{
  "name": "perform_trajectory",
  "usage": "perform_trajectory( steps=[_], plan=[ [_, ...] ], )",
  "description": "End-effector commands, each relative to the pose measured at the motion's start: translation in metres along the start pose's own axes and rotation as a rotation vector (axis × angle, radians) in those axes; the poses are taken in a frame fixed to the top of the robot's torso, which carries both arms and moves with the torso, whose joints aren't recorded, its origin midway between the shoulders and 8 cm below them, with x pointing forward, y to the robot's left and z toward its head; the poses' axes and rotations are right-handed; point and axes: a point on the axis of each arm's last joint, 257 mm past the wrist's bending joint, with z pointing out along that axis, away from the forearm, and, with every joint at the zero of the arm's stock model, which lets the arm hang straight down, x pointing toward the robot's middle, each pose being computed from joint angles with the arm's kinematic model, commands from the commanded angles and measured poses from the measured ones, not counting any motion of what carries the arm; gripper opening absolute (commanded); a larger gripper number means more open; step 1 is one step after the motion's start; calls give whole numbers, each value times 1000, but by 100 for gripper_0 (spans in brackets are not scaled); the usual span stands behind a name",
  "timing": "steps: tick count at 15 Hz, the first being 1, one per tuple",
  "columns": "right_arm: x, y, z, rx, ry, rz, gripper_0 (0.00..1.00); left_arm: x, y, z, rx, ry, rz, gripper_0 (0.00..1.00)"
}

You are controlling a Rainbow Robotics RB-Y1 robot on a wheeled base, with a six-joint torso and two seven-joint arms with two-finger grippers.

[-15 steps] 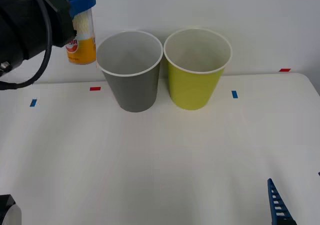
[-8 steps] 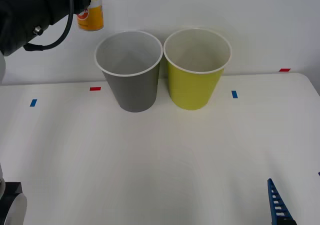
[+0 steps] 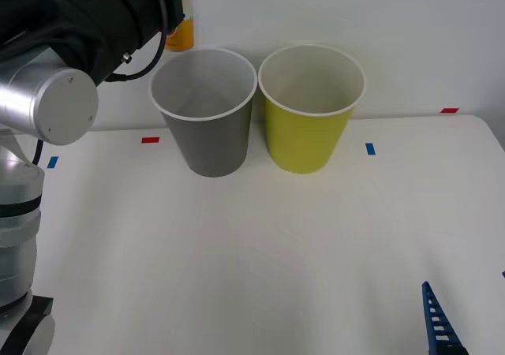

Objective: Put cans in the gray bin and PET bottles in the light green bin.

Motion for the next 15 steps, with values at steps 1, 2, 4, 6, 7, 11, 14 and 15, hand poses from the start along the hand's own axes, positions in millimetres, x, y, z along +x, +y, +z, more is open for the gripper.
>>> perform_trajectory(
  steps=[1, 2, 4, 6, 7, 11, 14, 15],
  plan=[
    [0, 0, 0, 0, 0, 0, 100, 11, -24, 19, 44, -25, 6, 0],
    [0, 0, 0, 0, 0, 0, 100, 16, -29, 24, 51, -42, 8, 0],
    [0, 0, 0, 0, 0, 0, 100, 25, -39, 30, 69, -44, 6, 0],
    [0, 0, 0, 0, 0, 0, 100, 32, -37, 35, 54, -47, 22, 0],
    [0, 0, 0, 0, 0, 0, 100, 38, -37, 40, 48, -55, 27, 0],
    [0, 0, 0, 0, 0, 0, 100, 49, -32, 46, 26, -54, 46, 0],
    [0, 0, 0, 0, 0, 0, 100, 49, -28, 46, 13, -53, 64, 85],
    [0, 0, 0, 0, 0, 0, 100, 49, -28, 46, 13, -53, 62, 100]
  ],
)
